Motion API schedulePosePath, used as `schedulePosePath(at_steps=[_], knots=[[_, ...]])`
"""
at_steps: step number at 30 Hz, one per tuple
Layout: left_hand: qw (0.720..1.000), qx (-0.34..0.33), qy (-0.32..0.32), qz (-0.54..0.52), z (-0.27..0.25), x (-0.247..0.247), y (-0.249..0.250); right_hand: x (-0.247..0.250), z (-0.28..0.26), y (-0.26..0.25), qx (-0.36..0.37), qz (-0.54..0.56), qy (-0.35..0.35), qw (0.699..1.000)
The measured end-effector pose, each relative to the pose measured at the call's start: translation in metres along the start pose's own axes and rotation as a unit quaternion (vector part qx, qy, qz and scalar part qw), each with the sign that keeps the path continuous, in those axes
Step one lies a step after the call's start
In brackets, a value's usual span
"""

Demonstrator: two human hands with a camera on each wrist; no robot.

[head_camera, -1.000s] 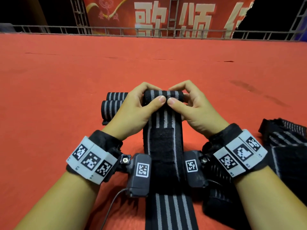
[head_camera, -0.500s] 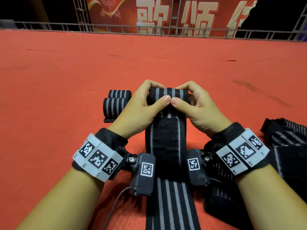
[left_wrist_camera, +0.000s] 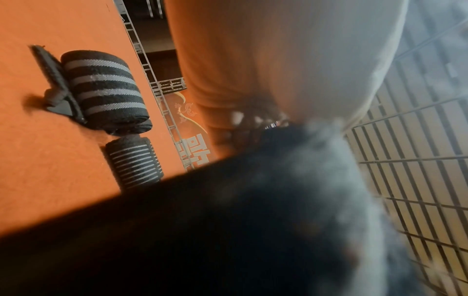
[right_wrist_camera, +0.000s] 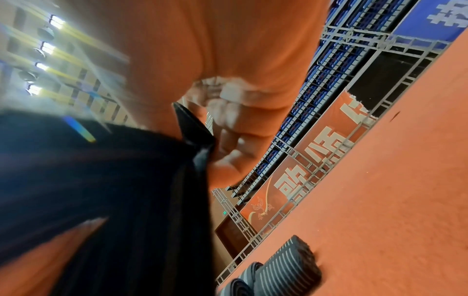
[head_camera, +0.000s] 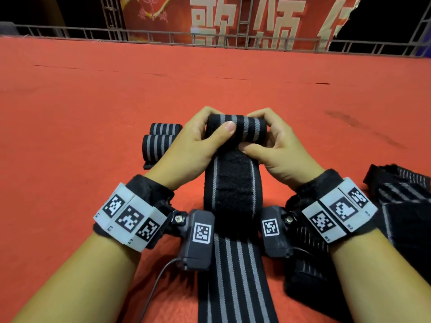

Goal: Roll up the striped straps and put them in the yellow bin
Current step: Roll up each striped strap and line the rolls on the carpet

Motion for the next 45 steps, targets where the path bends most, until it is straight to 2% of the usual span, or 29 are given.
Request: schedulePosePath(at_steps=[2, 4, 7, 14, 17, 21, 22, 26, 29, 33, 35, 37, 40, 43, 45], knots=[[1.000, -0.028, 0.009, -0.009, 0.001, 0.002, 0.003, -0.002, -0.002, 0.003, -0.047, 0.019, -0.002, 0.999], [0.997, -0.063, 0.034, -0.007, 0.000, 0.007, 0.008, -0.006, -0.004, 0.009, -0.102, 0.044, -0.035, 0.993], [0.993, -0.096, 0.068, 0.004, 0.000, 0.015, 0.011, -0.014, -0.008, 0.014, -0.127, 0.035, -0.093, 0.987], [0.994, -0.093, 0.055, -0.018, 0.000, 0.022, 0.013, -0.023, -0.015, 0.019, -0.188, -0.053, -0.202, 0.960], [0.994, -0.097, 0.052, -0.019, 0.000, 0.021, 0.013, -0.022, -0.017, 0.014, -0.191, -0.068, -0.210, 0.956], [0.994, -0.094, 0.034, -0.038, 0.001, 0.017, 0.014, -0.014, -0.010, 0.004, -0.150, 0.020, -0.112, 0.982], [0.994, -0.095, 0.032, -0.039, 0.001, 0.017, 0.014, -0.013, -0.009, 0.003, -0.140, 0.031, -0.105, 0.984], [0.990, -0.125, 0.059, -0.024, -0.002, 0.017, 0.019, -0.022, -0.015, 0.005, -0.145, 0.005, -0.172, 0.974], [0.985, -0.148, 0.088, -0.009, -0.003, 0.020, 0.023, -0.022, -0.015, 0.006, -0.145, -0.012, -0.175, 0.974], [0.974, -0.173, 0.144, -0.003, -0.002, 0.034, 0.026, -0.029, -0.023, 0.014, -0.198, -0.046, -0.222, 0.954], [0.969, -0.175, 0.176, -0.015, -0.002, 0.045, 0.027, -0.032, -0.024, 0.017, -0.197, -0.093, -0.245, 0.945], [0.971, -0.164, 0.171, -0.041, -0.001, 0.051, 0.026, -0.032, -0.024, 0.018, -0.189, -0.119, -0.249, 0.943], [0.980, -0.150, 0.127, -0.041, -0.001, 0.045, 0.026, -0.028, -0.019, 0.012, -0.175, -0.094, -0.213, 0.957], [0.987, -0.135, 0.075, -0.040, -0.001, 0.032, 0.026, -0.016, -0.008, -0.005, -0.146, -0.025, -0.073, 0.986], [0.992, -0.119, 0.029, -0.032, -0.002, 0.021, 0.026, -0.007, -0.001, -0.012, -0.124, 0.018, -0.002, 0.992]])
Point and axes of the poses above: each hand's wrist, its own z-axis towards the middle knuckle, its own x-axis out of the back of the hand, y = z × x, the point moved 5 cm from there along z, towards the middle knuckle, and after that the axes turned 1 degree about x, right-handed, at the moved point
